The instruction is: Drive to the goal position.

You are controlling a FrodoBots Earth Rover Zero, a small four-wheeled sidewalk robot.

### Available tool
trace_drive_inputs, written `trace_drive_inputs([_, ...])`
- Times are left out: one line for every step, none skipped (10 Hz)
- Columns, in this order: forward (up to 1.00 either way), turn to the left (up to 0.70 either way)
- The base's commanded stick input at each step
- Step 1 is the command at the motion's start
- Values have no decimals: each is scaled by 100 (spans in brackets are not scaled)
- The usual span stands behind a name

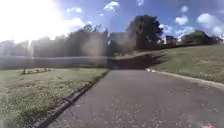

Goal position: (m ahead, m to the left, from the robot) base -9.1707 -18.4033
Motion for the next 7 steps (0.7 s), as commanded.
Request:
trace_drive_inputs([0,0])
trace_drive_inputs([0,0])
trace_drive_inputs([0,0])
trace_drive_inputs([0,0])
trace_drive_inputs([0,-34])
trace_drive_inputs([0,-44])
trace_drive_inputs([0,-55])
